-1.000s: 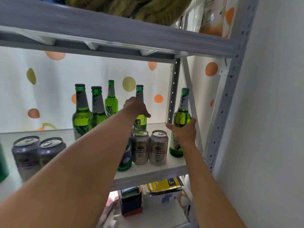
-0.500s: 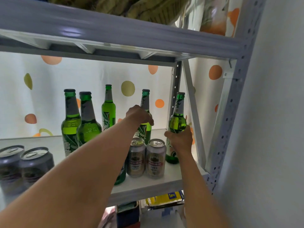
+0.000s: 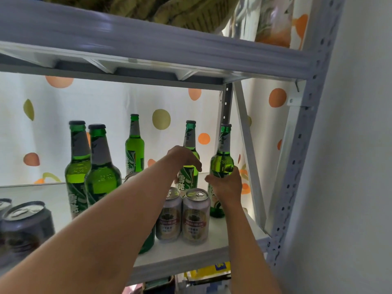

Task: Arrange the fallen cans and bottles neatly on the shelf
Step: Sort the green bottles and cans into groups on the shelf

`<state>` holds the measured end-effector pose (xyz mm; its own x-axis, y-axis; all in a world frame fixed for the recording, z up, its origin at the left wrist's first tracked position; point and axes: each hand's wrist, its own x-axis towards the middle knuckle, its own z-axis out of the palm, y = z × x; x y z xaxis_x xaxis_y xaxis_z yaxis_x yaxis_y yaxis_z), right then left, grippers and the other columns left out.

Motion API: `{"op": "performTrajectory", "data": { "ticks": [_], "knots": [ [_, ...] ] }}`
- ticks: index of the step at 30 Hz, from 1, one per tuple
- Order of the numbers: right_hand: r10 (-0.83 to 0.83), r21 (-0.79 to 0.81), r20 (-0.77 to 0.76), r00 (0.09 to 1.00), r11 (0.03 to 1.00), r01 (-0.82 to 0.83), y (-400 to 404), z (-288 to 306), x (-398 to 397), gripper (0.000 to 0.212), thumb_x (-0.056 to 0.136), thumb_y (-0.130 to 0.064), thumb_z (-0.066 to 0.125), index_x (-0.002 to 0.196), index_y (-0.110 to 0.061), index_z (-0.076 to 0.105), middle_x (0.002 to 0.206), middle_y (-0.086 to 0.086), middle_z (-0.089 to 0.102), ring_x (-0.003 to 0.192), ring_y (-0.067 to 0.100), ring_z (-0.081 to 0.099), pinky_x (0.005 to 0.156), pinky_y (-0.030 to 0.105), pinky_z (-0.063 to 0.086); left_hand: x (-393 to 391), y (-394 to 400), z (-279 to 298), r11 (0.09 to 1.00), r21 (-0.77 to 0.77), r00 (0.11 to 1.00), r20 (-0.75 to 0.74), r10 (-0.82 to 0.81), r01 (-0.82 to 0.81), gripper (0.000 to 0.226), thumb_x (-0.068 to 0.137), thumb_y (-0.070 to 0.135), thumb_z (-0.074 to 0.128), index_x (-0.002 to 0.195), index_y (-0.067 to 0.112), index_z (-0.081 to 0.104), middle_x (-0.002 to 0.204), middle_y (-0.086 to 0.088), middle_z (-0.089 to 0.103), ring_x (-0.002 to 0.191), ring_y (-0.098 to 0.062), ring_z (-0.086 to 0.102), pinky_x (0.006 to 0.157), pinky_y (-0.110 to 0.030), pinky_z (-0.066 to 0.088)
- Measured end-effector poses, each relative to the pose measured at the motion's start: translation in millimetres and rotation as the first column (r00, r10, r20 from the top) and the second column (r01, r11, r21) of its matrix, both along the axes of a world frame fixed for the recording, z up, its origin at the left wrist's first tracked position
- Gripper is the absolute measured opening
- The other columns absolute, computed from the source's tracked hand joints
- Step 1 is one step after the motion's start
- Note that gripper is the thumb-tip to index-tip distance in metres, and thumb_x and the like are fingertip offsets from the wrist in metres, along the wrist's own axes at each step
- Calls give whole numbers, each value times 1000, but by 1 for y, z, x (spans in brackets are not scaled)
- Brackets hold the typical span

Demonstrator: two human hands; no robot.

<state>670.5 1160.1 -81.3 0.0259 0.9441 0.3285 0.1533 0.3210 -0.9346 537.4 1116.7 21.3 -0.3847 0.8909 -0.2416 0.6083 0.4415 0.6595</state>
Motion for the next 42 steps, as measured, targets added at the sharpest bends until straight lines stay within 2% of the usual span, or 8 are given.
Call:
{"op": "performTrajectory", "data": {
  "ticks": [2,6,9,16,23,27,31,42],
  "knots": [
    [3,10,-13,1000,1000,-3,2,-1,-1,57,63,-19,82,113,-18,54,96,-1,65,85,13,62,65,20,47,3,-2,-3,996,68,998,18,62,-63,67,62,21,88,118,2,56,121,-15,61,103,-37,64,75,-47,58],
    [0,38,-35,999,999,1,3,-5,-1,55,63,-19,82,111,-19,56,94,-2,66,83,9,62,65,21,48,15,-12,-5,963,228,989,2,145,-142,61,56,20,92,96,2,50,82,-14,59,68,-35,65,61,-47,60],
    [-5,36,-49,999,999,7,-1,-3,-1,55,61,-18,83,109,-17,58,93,-2,67,85,16,65,70,26,50,20,-19,-8,938,324,989,-26,142,-126,56,58,24,90,90,10,47,75,-4,52,79,-28,60,74,-37,58],
    [-30,182,-183,983,981,64,-33,21,14,68,62,-7,89,120,-14,54,106,1,67,97,20,66,87,35,54,26,-39,-13,793,606,995,-29,91,-55,57,56,22,86,104,15,54,91,1,61,86,-22,59,66,-28,43],
    [-50,416,-157,986,902,112,-75,56,25,69,59,-3,87,118,-16,55,103,-3,68,94,11,65,85,28,55,34,-88,9,541,828,983,-183,8,150,54,55,25,82,98,24,50,84,10,62,76,-16,57,58,-27,39],
    [-41,506,-174,984,854,125,-106,71,35,70,57,-1,90,118,-10,55,101,-11,66,91,-1,63,78,10,48,34,-131,10,433,875,974,-225,-31,216,53,58,31,83,103,27,57,86,18,63,78,-1,60,64,-16,44],
    [-24,587,-151,988,802,109,-146,81,43,69,61,-1,88,119,-12,53,107,-10,64,97,-8,60,82,4,45,31,-177,4,329,925,979,-156,-131,191,58,57,19,86,105,29,55,90,15,66,84,-9,65,74,-36,55],
    [-38,668,-63,997,741,71,-298,110,-10,70,61,-11,91,120,-18,53,107,-6,66,98,-2,62,80,7,47,-27,-333,23,286,938,979,-170,-109,195,54,55,20,86,97,31,55,88,16,64,83,-1,62,75,-36,55]
  ]
}}
